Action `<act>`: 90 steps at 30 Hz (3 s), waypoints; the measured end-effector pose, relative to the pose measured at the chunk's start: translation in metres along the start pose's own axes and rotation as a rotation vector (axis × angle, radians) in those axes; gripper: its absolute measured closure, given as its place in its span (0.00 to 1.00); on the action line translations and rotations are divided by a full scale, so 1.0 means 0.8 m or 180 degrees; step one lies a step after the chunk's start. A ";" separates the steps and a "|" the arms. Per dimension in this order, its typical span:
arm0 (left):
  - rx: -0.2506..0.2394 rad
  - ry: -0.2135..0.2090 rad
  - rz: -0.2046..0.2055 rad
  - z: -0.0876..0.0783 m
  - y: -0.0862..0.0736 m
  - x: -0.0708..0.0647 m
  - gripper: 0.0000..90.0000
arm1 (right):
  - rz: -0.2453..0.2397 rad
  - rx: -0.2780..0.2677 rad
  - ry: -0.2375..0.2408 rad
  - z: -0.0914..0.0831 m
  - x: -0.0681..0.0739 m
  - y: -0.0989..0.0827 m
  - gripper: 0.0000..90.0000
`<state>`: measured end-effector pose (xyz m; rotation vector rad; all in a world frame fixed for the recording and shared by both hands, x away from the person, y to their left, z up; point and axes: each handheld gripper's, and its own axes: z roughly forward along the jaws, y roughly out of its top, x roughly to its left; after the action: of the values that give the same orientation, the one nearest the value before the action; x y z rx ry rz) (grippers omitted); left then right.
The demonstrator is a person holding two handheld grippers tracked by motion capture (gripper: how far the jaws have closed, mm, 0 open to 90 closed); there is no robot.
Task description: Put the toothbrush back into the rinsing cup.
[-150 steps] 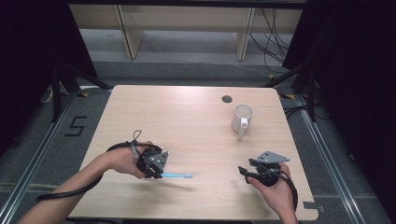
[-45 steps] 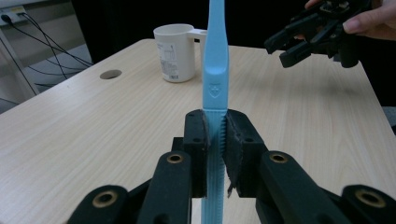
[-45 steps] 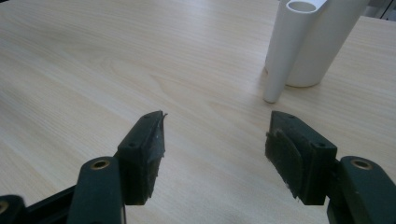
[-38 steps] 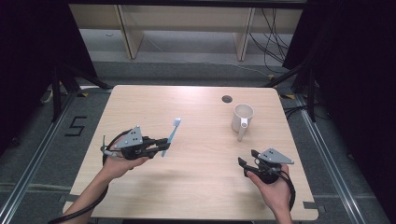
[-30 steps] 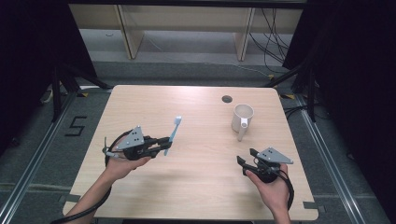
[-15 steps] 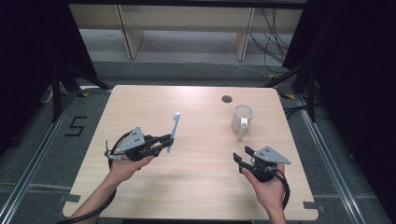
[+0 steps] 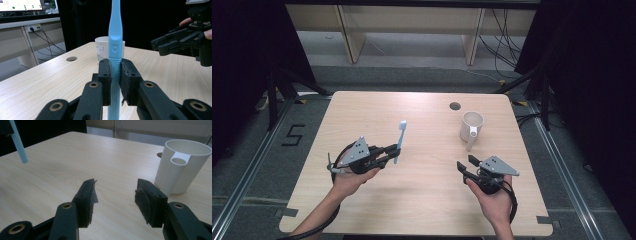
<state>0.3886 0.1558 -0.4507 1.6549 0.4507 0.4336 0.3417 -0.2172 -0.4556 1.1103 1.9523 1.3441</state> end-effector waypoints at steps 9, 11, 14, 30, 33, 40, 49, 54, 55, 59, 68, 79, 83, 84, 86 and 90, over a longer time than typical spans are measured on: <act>-0.0039 0.0025 -0.0010 0.007 -0.001 -0.003 0.87 | 0.0045 -0.0098 0.0058 0.007 0.012 0.011 0.59; -0.0044 0.0036 -0.0009 0.008 -0.002 -0.004 0.88 | 0.0038 -0.0114 0.0070 0.009 0.014 0.012 0.60; -0.0052 0.0051 -0.0006 0.010 -0.002 -0.005 0.88 | 0.0078 -0.0121 0.0100 0.011 0.019 0.014 0.61; -0.0074 0.0038 0.0010 0.026 0.000 -0.013 0.87 | 0.0178 -0.0195 0.0223 0.018 0.036 0.026 0.66; -0.0073 0.0027 0.0007 0.028 0.000 -0.014 0.88 | 0.0131 -0.0232 0.0251 0.020 0.036 0.027 0.66; -0.0079 0.0007 0.0019 0.032 0.002 -0.016 0.88 | 0.0120 -0.0269 0.0273 0.021 0.039 0.030 0.67; -0.0067 -0.0032 0.0044 0.041 0.003 -0.020 0.88 | 0.0119 -0.0314 0.0228 0.020 0.040 0.033 0.68; -0.0066 -0.0050 0.0050 0.048 0.005 -0.024 0.88 | 0.0138 -0.0352 0.0261 0.019 0.041 0.035 0.69; -0.0066 -0.0053 0.0051 0.049 0.005 -0.025 0.88 | 0.0089 -0.0345 0.0202 0.017 0.040 0.036 0.69; -0.0080 -0.0068 0.0032 0.052 0.006 -0.026 0.88 | 0.0199 -0.0388 0.0249 0.018 0.043 0.038 0.69; -0.0091 -0.0048 0.0017 0.055 0.007 -0.024 0.88 | 0.0131 -0.0441 0.0269 0.018 0.046 0.042 0.69; -0.0082 -0.0047 0.0046 0.067 0.009 -0.031 0.88 | 0.0232 -0.0545 0.0346 0.017 0.052 0.054 0.73; -0.0084 -0.0039 0.0048 0.070 0.011 -0.033 0.88 | 0.0190 -0.0581 0.0382 0.019 0.054 0.058 0.74; -0.0085 -0.0038 0.0065 0.071 0.011 -0.033 0.88 | 0.0212 -0.0546 0.0379 0.018 0.055 0.059 0.74; -0.0081 -0.0025 0.0065 0.073 0.011 -0.034 0.88 | 0.0222 -0.0578 0.0437 0.019 0.057 0.062 0.74; -0.0053 -0.0015 0.0060 0.077 0.009 -0.036 0.88 | 0.0215 -0.0616 0.0400 0.018 0.058 0.068 0.74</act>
<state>0.3964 0.0879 -0.4521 1.6450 0.4274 0.4464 0.3466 -0.1614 -0.4095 1.0289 1.8378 1.6365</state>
